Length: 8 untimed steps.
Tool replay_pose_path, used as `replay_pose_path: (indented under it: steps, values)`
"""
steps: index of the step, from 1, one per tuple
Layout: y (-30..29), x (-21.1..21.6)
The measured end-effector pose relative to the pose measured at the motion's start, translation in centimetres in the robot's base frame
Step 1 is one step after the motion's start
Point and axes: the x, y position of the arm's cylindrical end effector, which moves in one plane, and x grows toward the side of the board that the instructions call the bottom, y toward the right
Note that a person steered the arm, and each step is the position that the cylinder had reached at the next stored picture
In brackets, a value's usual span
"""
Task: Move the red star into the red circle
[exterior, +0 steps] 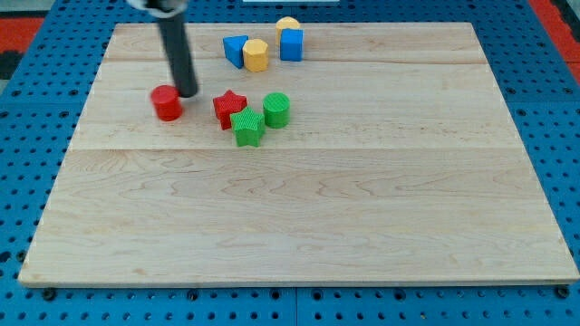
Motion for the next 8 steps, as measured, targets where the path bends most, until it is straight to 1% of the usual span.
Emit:
replay_pose_path:
  steps: [1, 2, 3, 5, 6, 7, 8]
  values:
    - [-0.6, 0.0]
    - [8.2, 0.0]
    - [15.8, -0.6]
    - [8.9, 5.0]
    - [8.6, 5.4]
    - [10.5, 8.2]
    - [4.2, 8.1]
